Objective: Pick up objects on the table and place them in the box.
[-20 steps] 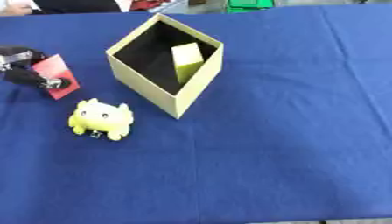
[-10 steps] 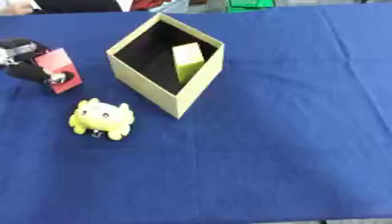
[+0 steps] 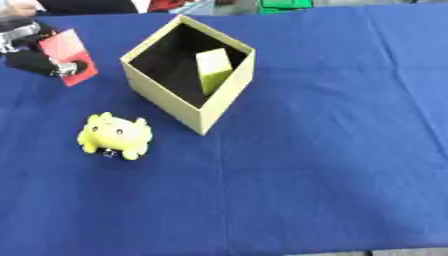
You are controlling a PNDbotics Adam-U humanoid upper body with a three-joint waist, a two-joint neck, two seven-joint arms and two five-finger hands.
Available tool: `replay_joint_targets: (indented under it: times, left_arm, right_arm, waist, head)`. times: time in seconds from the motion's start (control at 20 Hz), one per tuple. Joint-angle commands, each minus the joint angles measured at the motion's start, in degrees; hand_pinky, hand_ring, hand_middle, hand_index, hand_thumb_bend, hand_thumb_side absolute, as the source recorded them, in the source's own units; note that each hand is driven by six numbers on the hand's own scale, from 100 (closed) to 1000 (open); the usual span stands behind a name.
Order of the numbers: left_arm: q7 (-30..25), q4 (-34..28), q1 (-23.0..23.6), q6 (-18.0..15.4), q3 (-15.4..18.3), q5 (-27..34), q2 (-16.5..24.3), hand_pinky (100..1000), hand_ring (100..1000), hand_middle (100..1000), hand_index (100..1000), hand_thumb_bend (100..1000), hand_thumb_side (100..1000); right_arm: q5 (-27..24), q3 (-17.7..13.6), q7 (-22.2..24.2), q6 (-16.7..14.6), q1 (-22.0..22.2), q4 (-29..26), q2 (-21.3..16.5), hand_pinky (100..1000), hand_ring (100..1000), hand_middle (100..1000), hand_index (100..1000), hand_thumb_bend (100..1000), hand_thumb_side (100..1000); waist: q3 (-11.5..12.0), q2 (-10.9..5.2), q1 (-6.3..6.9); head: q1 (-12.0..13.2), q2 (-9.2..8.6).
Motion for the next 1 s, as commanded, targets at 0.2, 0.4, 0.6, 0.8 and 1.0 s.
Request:
replay_joint_targets:
  times: [0.2, 0.4, 0.6, 0.8, 1.0]
  left_arm:
    - [3.0, -7.1, -3.9, 0.1, -1.6, 3.6, -2.1, 756, 647, 462, 651, 100, 475]
    - [4.2, -8.2, -5.7, -0.7, -3.1, 7.1, -4.9, 755, 644, 463, 645, 100, 514]
    - [4.6, -7.9, -7.0, -1.9, -4.2, 10.0, -6.9, 756, 643, 466, 645, 100, 550]
    - [4.6, -6.5, -7.4, -3.1, -4.8, 12.8, -8.3, 756, 651, 481, 657, 100, 614]
    - [4.4, -3.8, -7.7, -4.2, -5.5, 14.6, -9.7, 754, 654, 495, 659, 100, 663]
  right_arm:
    - [-0.3, -0.3, -0.3, -0.3, -1.3, -1.6, -0.3, 894, 843, 784, 820, 100, 898]
    - [-0.3, -0.1, -0.3, -0.5, -1.8, -2.0, 0.2, 895, 844, 783, 821, 100, 898]
    - [-0.2, 0.0, -0.2, -0.6, -2.3, -2.5, 0.8, 895, 843, 782, 821, 100, 896]
    - [-0.2, 0.0, -0.1, -0.6, -2.6, -3.0, 1.2, 895, 842, 782, 821, 100, 896]
    - [-0.3, -0.1, 0.0, -0.5, -2.9, -3.4, 1.6, 895, 841, 781, 822, 100, 895]
  waist:
    - [-0.1, -1.60, 0.02]
    - [-0.7, -1.33, 0.16]
    - [-1.6, -0.82, 0.42]
    - [-2.3, -0.45, 0.64]
    - [-2.8, -0.20, 0.73]
  head:
    - [0.2, 0.22]
    - [0.8, -0.15]
    - [1.5, -0.86]
    - [1.7, -1.26]
    - [1.8, -1.39]
